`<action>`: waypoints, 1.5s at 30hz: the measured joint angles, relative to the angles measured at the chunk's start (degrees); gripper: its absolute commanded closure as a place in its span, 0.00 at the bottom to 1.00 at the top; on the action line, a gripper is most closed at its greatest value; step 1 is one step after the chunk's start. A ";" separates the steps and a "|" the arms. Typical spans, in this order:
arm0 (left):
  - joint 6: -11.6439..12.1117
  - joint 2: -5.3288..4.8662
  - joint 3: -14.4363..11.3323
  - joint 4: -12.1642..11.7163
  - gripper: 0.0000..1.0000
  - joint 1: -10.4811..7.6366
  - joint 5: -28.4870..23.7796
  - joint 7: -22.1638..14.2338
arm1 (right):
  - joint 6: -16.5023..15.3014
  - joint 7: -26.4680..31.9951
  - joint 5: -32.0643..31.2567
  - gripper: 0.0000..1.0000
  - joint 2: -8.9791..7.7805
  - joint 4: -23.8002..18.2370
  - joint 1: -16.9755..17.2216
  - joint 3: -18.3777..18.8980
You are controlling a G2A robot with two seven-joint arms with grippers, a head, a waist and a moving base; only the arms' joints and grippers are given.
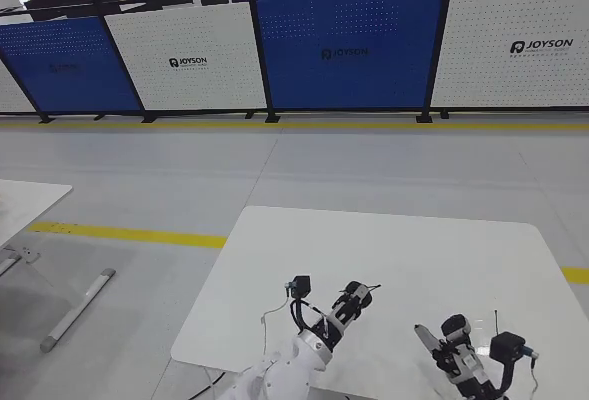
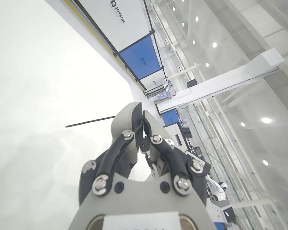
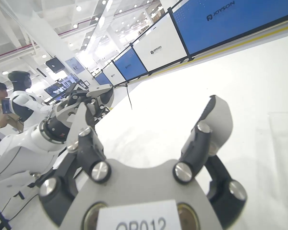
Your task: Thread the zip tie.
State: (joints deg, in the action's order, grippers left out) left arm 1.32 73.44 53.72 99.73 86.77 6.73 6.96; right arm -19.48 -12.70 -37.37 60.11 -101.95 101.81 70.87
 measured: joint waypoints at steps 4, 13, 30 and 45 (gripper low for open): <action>0.03 0.01 -0.01 -0.01 1.00 -0.01 -0.03 0.02 | 0.00 0.00 -0.02 0.00 0.01 -0.01 0.01 0.01; -0.55 0.08 -0.13 -0.22 1.00 -0.08 1.65 1.27 | 0.84 0.62 -0.19 0.00 0.29 0.12 -0.54 -0.17; -2.08 0.96 -0.46 -2.10 1.00 -0.74 2.75 5.88 | 0.00 -0.69 19.65 0.00 -0.12 -2.31 1.84 10.70; -4.48 1.64 -0.95 -3.04 1.00 -0.21 4.86 9.52 | 0.00 -2.60 30.28 0.00 0.43 0.43 1.13 16.37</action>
